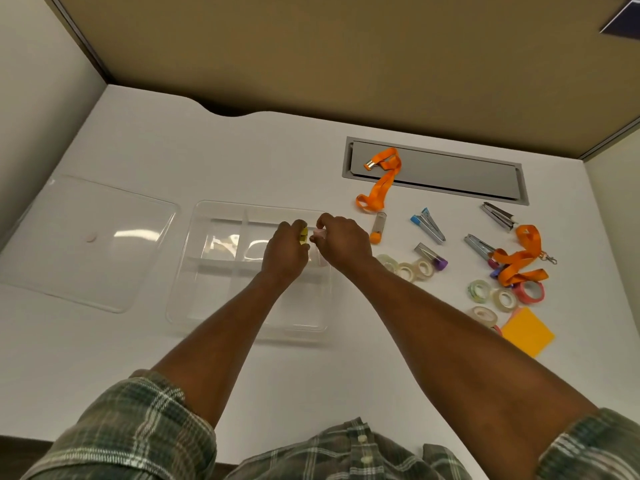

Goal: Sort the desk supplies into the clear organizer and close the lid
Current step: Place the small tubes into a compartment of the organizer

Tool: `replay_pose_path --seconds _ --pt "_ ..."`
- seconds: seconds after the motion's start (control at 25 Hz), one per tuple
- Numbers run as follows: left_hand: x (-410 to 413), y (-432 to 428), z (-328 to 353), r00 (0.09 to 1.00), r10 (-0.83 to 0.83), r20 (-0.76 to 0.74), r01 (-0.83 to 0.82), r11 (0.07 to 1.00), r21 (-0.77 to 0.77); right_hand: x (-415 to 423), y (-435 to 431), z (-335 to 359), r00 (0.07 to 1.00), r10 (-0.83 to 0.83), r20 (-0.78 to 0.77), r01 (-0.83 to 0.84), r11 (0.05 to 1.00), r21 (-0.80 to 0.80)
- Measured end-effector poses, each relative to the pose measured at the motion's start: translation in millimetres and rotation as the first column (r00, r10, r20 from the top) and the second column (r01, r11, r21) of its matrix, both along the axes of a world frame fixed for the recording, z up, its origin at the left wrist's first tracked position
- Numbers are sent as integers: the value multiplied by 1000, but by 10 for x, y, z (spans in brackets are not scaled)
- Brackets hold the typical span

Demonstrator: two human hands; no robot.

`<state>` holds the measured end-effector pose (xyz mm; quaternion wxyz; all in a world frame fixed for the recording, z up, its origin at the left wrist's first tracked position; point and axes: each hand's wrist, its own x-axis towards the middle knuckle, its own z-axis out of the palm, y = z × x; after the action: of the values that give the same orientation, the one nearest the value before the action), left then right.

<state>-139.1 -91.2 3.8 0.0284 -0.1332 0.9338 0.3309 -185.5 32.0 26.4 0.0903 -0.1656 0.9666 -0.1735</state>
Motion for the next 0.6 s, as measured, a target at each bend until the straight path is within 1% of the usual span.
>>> replay_pose_path --seconds 0.2,0.32,0.44,0.52,0.6 --pt "-50 55 -82 998 -40 53 42 999 -29 10 48 -56 1000 7 11 -7 1000 -19" --pt "-45 107 -86 998 -24 61 27 998 -53 26 177 -67 999 -45 14 46 997 -67" --pt "-51 218 -22 999 -6 -43 0 990 -141 69 386 -103 994 -112 -2 111 989 -95" --pt "-111 361 30 990 -59 -131 27 971 -236 129 591 -142 987 -158 -40 154 983 -97" --pt "-209 587 85 976 -157 -152 107 950 -294 200 847 -196 973 -225 -55 220 971 -94"
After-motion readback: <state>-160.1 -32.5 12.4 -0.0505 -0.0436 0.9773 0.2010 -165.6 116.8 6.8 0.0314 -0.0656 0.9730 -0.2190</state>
